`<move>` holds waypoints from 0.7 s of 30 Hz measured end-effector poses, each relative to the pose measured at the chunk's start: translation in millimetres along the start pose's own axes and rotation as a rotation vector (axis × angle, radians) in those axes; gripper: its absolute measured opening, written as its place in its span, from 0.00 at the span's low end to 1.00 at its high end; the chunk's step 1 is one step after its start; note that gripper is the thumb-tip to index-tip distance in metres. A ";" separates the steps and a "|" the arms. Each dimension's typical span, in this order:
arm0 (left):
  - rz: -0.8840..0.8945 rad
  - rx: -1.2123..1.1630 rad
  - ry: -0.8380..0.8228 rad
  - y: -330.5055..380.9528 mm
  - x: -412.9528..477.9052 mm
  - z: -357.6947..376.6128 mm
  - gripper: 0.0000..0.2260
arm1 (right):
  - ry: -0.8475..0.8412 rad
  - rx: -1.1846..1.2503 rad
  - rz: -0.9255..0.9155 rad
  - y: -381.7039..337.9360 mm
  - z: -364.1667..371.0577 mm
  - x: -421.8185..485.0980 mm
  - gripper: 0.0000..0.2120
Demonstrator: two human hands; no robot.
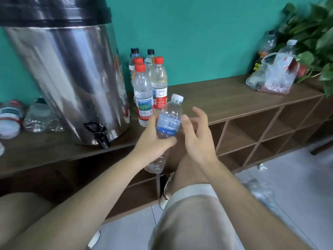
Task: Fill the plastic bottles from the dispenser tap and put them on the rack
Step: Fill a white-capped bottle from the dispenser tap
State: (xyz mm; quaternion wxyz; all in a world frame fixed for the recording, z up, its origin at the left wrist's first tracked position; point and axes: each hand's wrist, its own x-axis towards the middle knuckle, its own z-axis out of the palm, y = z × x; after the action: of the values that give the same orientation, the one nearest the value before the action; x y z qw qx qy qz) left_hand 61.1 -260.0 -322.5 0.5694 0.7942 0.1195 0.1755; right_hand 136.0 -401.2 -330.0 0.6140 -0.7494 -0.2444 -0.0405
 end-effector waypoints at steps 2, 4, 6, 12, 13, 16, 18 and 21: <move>0.006 0.147 -0.019 -8.2 -30.8 -19.4 0.35 | -0.047 -0.028 0.016 -12.1 12.4 6.5 0.26; 0.001 0.343 -0.003 -20.4 -54.8 -40.8 0.37 | -0.115 -0.174 -0.035 -13.7 32.2 1.8 0.20; -0.026 0.549 0.035 -36.8 -71.7 -62.0 0.34 | -0.198 -0.351 -0.060 -11.7 57.9 -9.2 0.22; -0.033 1.171 0.100 -92.8 -99.3 -109.0 0.26 | -0.564 -0.772 0.247 5.5 130.4 -24.9 0.38; -0.042 1.232 0.120 -101.9 -104.1 -111.5 0.28 | -0.632 -0.762 0.323 9.7 141.2 -26.6 0.39; -0.071 1.284 0.183 -121.1 -110.4 -114.6 0.29 | -0.683 -0.588 0.477 20.2 166.6 -33.1 0.32; -0.107 1.246 0.180 -126.2 -106.2 -121.3 0.29 | -0.624 -0.488 0.424 25.8 177.0 -35.0 0.26; -0.182 1.022 0.158 -128.7 -98.0 -132.2 0.26 | -0.515 -0.412 0.161 31.9 177.7 -37.8 0.26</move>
State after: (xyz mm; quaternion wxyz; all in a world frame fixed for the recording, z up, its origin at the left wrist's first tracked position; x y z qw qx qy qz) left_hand -81.6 -142.5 -420.0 0.1116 0.9413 0.3010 0.1042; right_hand 73.6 -250.1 -415.5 0.3689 -0.8603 -0.3182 0.1501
